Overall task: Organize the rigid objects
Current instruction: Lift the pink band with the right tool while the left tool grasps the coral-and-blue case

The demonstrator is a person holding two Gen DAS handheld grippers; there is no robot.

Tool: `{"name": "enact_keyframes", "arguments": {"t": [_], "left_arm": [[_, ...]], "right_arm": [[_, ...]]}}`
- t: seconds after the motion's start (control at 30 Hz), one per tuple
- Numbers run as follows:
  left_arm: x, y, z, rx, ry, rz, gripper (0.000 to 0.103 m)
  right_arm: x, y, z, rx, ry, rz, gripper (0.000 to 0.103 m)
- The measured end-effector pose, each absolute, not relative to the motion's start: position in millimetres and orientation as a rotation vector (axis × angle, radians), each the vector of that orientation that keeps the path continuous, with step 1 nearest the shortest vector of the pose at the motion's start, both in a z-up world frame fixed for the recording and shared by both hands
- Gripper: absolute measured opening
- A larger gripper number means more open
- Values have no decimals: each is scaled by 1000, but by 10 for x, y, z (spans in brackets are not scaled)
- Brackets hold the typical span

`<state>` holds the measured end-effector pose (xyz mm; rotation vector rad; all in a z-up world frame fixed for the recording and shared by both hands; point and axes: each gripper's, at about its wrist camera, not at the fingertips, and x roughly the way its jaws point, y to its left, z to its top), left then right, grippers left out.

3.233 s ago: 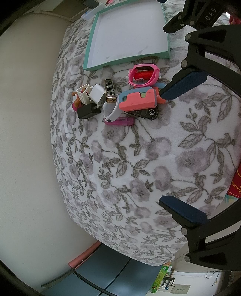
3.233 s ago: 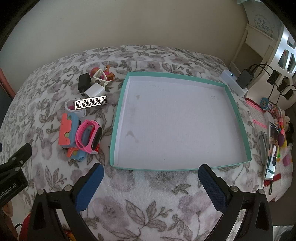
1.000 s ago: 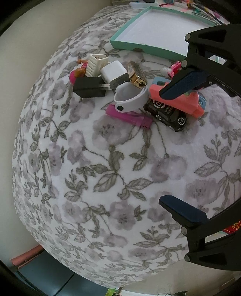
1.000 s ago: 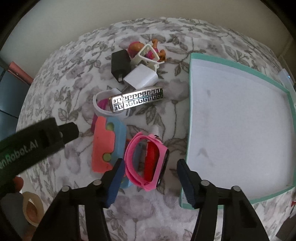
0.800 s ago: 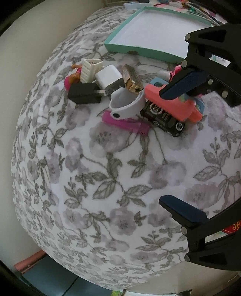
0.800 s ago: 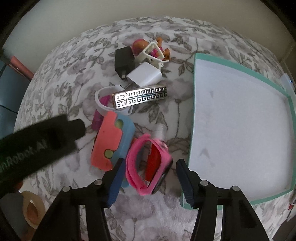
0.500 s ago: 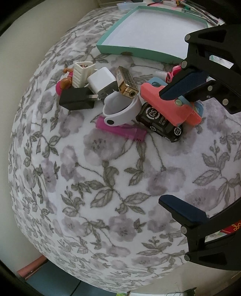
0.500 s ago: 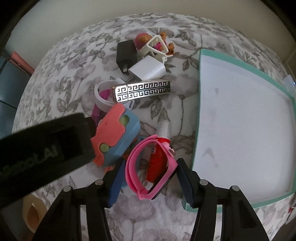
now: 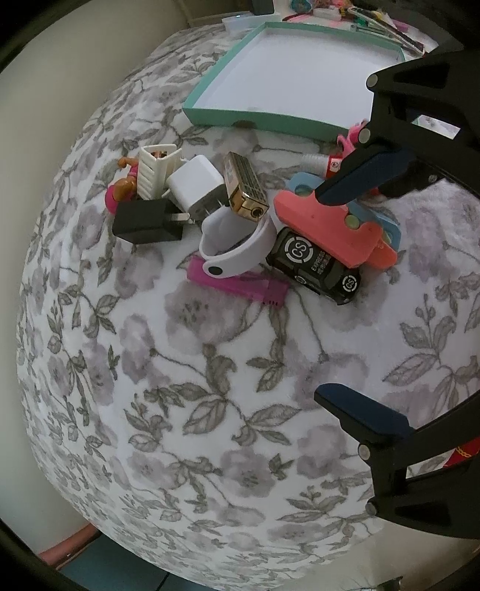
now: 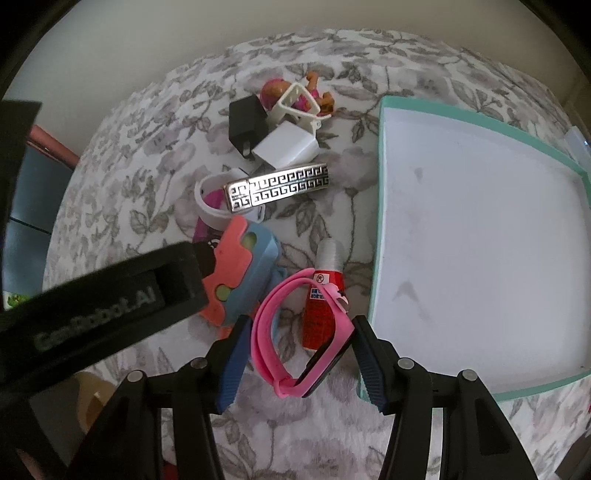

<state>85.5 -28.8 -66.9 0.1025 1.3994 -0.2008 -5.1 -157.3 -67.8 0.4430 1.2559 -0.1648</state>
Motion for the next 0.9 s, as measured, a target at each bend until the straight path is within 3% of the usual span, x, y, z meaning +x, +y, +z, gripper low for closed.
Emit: {"name": "enact_keyframes", "arguments": {"t": [0.3, 0.57, 0.6, 0.63, 0.7, 0.77, 0.83, 0.9], "left_arm": [[831, -430, -656, 158, 1378, -224, 97], [693, -709, -654, 251, 1357, -271, 97], [673, -738, -658, 264, 1354, -279, 95], [657, -771, -671, 277, 1351, -288, 83], [656, -771, -720, 295, 1364, -307, 72], [626, -830, -779, 310, 1380, -327, 72], [597, -874, -830, 337, 1385, -333, 60], [566, -922, -871, 370, 1385, -334, 56]], "right_arm": [[-248, -1912, -462, 374, 1215, -307, 57], [-357, -2290, -519, 485, 1215, -390, 57], [-362, -2309, -517, 490, 1213, -391, 57], [-357, -2315, -520, 496, 1211, -392, 57], [-370, -2336, -516, 507, 1208, -392, 57], [-382, -2316, -522, 509, 1209, -393, 57], [-384, -2309, -527, 509, 1211, -393, 57], [-380, -2308, -535, 510, 1212, -391, 57]]}}
